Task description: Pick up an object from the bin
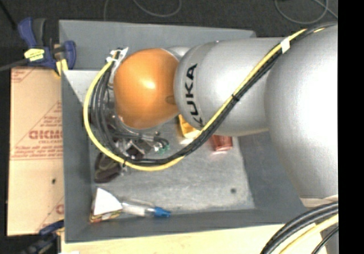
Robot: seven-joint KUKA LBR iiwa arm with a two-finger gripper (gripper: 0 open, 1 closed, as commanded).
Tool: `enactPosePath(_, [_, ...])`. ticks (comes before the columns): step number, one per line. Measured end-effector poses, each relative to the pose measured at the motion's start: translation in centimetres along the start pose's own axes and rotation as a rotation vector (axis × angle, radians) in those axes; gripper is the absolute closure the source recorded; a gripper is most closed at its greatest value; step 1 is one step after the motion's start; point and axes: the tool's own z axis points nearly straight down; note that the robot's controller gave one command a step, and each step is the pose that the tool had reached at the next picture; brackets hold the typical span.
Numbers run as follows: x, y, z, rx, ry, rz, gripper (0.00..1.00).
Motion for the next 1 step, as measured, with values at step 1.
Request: enactPosePath(1, [-0.01, -0.50, 2.01, 0.004, -0.011, 0.022, 1.00])
